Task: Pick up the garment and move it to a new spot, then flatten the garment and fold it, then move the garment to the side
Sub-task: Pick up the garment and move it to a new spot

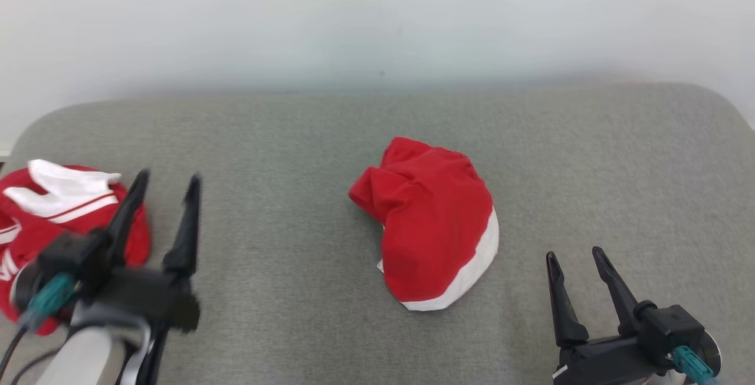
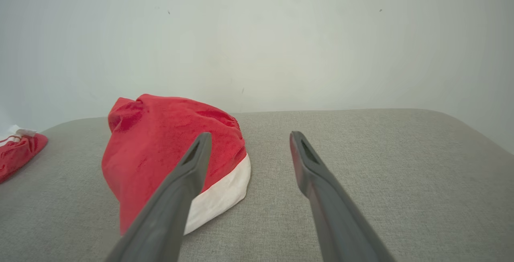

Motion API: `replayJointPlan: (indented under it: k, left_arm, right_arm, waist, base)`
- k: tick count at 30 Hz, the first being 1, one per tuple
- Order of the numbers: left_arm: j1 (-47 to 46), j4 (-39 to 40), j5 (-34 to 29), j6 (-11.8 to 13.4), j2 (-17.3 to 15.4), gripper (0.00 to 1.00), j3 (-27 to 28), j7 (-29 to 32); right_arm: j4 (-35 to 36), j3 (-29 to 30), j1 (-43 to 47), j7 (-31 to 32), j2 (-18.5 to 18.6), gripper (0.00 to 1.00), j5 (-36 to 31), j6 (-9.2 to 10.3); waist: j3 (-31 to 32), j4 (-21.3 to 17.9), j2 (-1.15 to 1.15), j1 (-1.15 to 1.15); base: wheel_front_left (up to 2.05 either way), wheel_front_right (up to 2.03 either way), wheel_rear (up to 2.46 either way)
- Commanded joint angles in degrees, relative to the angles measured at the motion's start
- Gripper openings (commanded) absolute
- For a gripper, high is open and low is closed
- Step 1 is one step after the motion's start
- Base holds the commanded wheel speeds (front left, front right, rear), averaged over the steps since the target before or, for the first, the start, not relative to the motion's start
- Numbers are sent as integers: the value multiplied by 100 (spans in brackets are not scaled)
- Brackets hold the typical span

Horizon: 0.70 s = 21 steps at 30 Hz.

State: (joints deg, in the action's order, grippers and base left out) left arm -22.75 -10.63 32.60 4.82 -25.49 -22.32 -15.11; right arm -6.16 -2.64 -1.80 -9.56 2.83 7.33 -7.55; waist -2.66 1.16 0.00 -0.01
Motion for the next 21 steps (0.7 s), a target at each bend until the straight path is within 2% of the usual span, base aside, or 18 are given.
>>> replayJointPlan:
  k: [1, 6, 11, 21]
  left_arm:
    - [229, 89, -19, 47, -45, 100, 86, -4]
    - [1188, 463, -62, 234, -239, 100, 489, -5]
    - [1939, 772, -160, 371, -171, 100, 795, -5]
    - [2626, 1066, -390, 254, 93, 100, 1206, -6]
  right_arm:
    - [33, 14, 89, 16, 9, 100, -24, 12]
    - [134, 29, 199, 102, 9, 100, -23, 12]
    - [220, 32, 293, 163, 9, 100, -4, 12]
    - [281, 84, 384, 214, 9, 100, 71, 12]
  waist:
    - [227, 230, 0, 1]
    - [321, 314, 0, 1]
    - [360, 357, 0, 1]
    - [363, 411, 0, 1]
  base:
    - [0, 0, 0]
    - [0, 0, 0]
    - [0, 0, 0]
    - [0, 0, 0]
